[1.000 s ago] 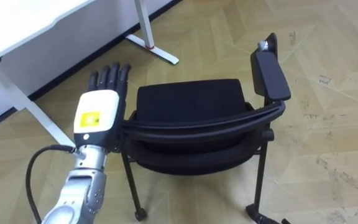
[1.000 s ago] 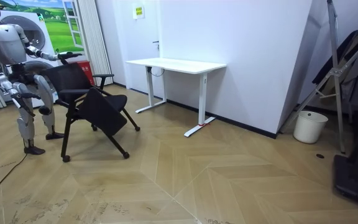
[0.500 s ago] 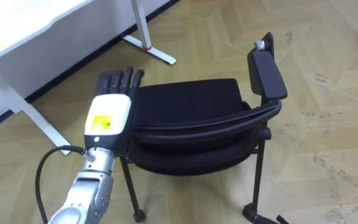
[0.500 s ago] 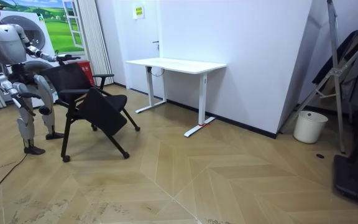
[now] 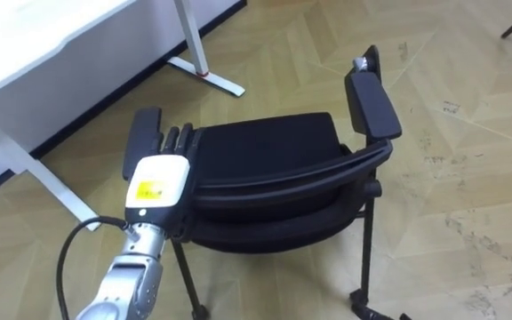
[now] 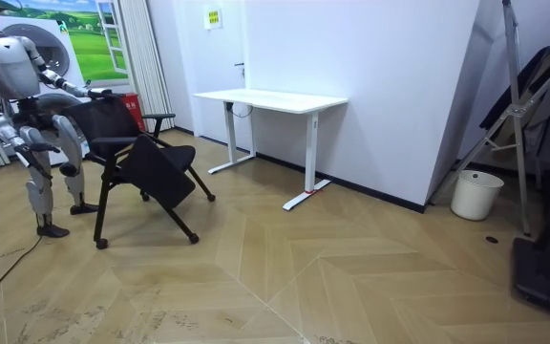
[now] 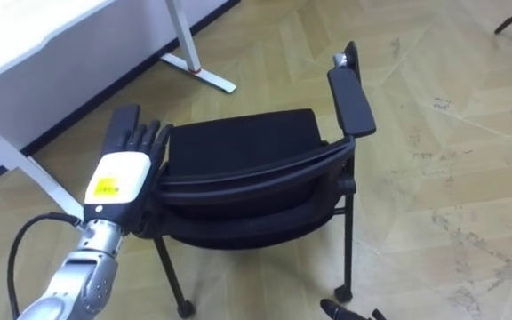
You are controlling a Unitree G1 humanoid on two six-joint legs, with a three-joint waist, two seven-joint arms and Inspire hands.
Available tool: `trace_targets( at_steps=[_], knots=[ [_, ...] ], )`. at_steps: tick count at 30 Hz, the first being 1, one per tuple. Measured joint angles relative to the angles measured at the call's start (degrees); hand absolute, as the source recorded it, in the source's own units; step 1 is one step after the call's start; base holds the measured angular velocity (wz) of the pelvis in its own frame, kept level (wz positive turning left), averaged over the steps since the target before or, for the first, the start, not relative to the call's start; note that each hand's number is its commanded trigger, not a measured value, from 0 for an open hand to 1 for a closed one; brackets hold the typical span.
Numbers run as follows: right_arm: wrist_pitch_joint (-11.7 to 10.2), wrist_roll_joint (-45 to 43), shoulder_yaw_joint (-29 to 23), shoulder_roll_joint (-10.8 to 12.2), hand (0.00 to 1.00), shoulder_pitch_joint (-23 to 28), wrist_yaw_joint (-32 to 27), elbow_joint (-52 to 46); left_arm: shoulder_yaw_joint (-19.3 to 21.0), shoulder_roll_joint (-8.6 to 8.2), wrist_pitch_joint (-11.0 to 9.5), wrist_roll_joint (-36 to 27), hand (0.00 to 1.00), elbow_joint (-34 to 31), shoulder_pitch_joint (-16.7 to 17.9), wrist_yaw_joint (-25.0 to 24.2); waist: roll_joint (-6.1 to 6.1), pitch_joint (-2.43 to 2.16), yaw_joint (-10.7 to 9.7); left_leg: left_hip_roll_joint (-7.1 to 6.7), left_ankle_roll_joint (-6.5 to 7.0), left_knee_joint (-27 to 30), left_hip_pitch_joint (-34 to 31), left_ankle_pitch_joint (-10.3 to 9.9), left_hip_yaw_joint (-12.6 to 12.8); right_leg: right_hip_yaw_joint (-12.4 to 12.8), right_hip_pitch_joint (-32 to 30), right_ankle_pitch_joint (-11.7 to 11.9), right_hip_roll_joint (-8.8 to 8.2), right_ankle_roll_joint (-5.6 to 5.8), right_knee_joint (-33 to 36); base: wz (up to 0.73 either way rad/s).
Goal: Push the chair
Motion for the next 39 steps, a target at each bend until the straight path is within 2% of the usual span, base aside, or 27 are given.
trace_targets(
  at_steps=[4,11,12,13,19,25,30,33,36,39],
  knots=[
    [-0.02,0.19,-0.61,-0.50,0.00,-0.04,-0.43,0.04,-0.03,-0.74,-0.43,-0.53,0.00,3.64,-1.76,1.82,0.40,0.04,-0.06,0.13,0.00,-0.09,0.06,0.00,0.00,0.24,-0.09,-0.01,0.19,0.00,0.00,0.00],
    [-0.02,-0.16,-1.81,-0.72,0.00,-0.24,-0.85,0.01,0.01,-0.79,-1.19,-0.53,0.00,5.62,-2.00,4.16,0.22,-0.03,0.12,0.11,0.00,0.01,0.16,0.00,0.42,1.48,-0.24,-0.01,0.27,-0.01,-0.10,-0.03],
    [-0.03,-0.12,-1.86,-0.81,0.00,-0.44,-0.83,0.01,0.02,-0.79,-1.61,-0.52,0.09,6.64,-2.18,4.85,0.21,-0.03,0.15,0.11,0.00,0.00,0.38,0.00,0.54,1.59,-0.10,-0.01,0.27,-0.01,-0.09,-0.06],
    [-0.13,0.10,-1.86,-0.89,0.00,-0.47,-0.63,0.07,-0.02,-0.84,-1.95,-0.50,1.00,7.64,-2.42,5.39,0.19,-0.04,0.09,0.12,0.00,-0.05,0.83,0.00,0.79,1.82,0.16,-0.01,0.27,-0.01,-0.08,-0.11],
    [-0.14,0.45,-1.81,-1.05,0.00,-0.35,0.09,0.16,0.21,-0.92,-1.99,-0.49,1.00,10.19,-3.41,5.99,0.07,-0.11,0.35,0.26,0.00,-0.09,1.59,0.00,2.04,3.27,0.14,-0.01,0.31,-0.01,-0.09,-0.11],
    [-0.06,0.03,-1.93,-1.07,0.00,0.51,0.04,0.20,0.18,-0.51,-1.89,-0.49,1.00,10.83,-3.50,5.80,-0.57,-0.47,-0.15,0.26,0.01,-0.06,1.85,0.01,2.14,3.49,0.56,0.07,0.33,0.01,-0.09,0.00],
    [-0.05,-0.74,-2.27,-1.06,0.00,0.60,0.02,0.20,0.15,-0.50,-1.86,-0.46,1.00,11.33,-3.78,5.68,-0.61,-0.46,-0.21,0.28,0.01,-0.04,2.07,0.01,2.14,3.58,0.83,0.07,0.38,0.01,-0.17,0.00],
    [-0.01,-5.03,-3.48,-0.84,0.00,0.38,-1.87,-0.61,0.13,-0.11,-1.53,-1.40,1.00,11.32,-4.76,5.44,-0.68,-0.48,-0.65,0.26,0.01,-0.04,1.74,0.01,2.13,3.75,0.42,0.07,0.37,0.01,-0.16,0.00],
    [-0.12,-12.13,-4.62,-0.89,0.00,-0.25,-5.72,-2.17,-0.63,1.60,-2.84,-1.76,1.00,11.07,-4.47,6.03,-0.62,-0.55,-1.49,0.20,0.01,-0.08,1.33,0.01,2.20,3.86,0.06,0.13,0.37,0.00,0.06,0.00],
    [-0.17,-19.19,-6.32,-0.84,0.00,-1.10,-9.55,-4.05,-0.58,1.80,-2.95,-1.70,1.00,10.90,-4.43,6.03,-0.62,-0.56,-1.43,0.18,0.01,-0.13,1.24,0.01,2.21,3.92,-0.01,0.14,0.38,-0.01,0.03,0.00]
  ],
)
